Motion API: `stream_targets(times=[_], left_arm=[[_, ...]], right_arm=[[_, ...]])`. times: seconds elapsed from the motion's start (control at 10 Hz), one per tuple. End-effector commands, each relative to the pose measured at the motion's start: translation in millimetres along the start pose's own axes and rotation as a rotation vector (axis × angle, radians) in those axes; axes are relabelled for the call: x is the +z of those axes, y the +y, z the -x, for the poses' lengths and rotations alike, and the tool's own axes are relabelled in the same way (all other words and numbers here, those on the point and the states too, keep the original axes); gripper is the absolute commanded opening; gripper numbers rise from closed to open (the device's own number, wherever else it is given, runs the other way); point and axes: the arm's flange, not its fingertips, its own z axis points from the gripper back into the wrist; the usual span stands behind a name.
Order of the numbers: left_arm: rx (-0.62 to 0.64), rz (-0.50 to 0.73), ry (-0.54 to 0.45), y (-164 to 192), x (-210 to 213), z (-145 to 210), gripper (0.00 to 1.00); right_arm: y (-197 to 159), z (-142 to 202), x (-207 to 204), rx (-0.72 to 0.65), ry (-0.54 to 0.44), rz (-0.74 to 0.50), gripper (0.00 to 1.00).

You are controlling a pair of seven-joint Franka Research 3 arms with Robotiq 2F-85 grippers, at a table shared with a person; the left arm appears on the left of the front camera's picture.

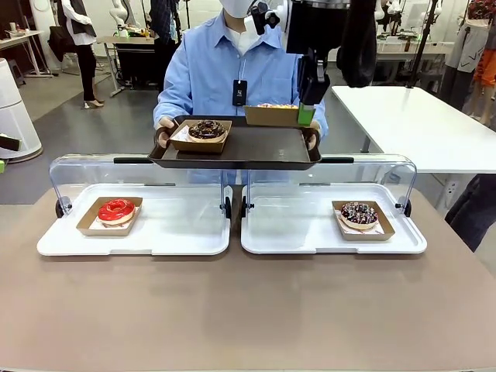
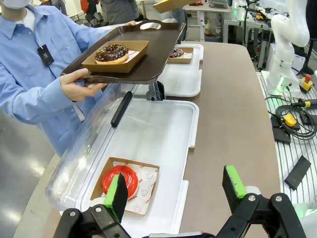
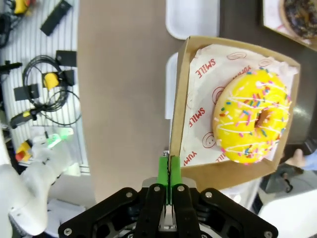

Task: Provide the desired donut to the person.
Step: Place the picked Paper togo box onto the Handle tray extended by the person.

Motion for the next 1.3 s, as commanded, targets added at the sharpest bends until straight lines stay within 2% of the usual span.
stream_targets(times=[0.0,0.4,0.7,0.9,1.0,1.1,1.2], left_arm=[[0.012,-0.010,-0.011,-1,1,-1,1.00],[0.012,-0.010,-0.011,-1,1,-1,1.00],[0.012,-0.010,-0.011,-1,1,-1,1.00],[0.012,-0.010,-0.011,-1,1,-1,1.00],[0.012,-0.010,-0.011,-1,1,-1,1.00],[0.012,-0.010,-0.011,-1,1,-1,1.00],[0.012,-0.010,-0.011,-1,1,-1,1.00]], right_arm=[[-58,-2,6,-0.001,0.011,-0.052,0.02],[-124,26,-38,0.079,-0.035,-0.160,0.02],[-142,42,-63,0.091,-0.079,-0.203,0.02],[-144,45,-73,0.088,-0.072,-0.219,0.02],[-145,45,-74,0.086,-0.078,-0.219,0.25],[-146,45,-74,0.092,-0.083,-0.216,0.59],[-143,46,-75,0.093,-0.081,-0.220,0.82]])
